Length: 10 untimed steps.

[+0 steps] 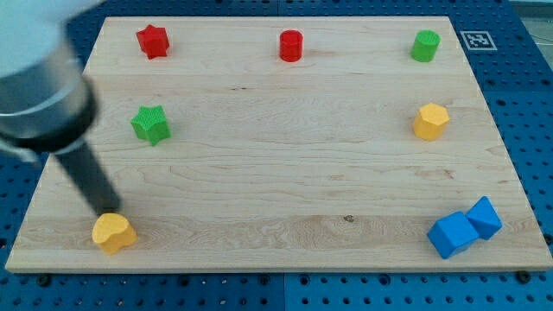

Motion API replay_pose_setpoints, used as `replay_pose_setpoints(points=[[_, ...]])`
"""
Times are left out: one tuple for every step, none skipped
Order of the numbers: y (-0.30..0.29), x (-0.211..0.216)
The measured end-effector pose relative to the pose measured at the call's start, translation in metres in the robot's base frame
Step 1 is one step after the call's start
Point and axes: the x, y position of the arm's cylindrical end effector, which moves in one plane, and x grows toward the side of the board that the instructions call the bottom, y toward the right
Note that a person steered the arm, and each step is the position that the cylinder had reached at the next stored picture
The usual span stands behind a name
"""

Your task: Keep the yellow heart diagonally at the bottom right side of the green star

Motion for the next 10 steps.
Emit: replay_pose_setpoints(points=[[-0.049,0.023],[-0.022,0.055],[0.048,0.056],[0.125,0.051],[0.141,0.058],[0.126,0.063],[0.077,0.052],[0.071,0.033],[0.135,0.033],[0.213,0.033]])
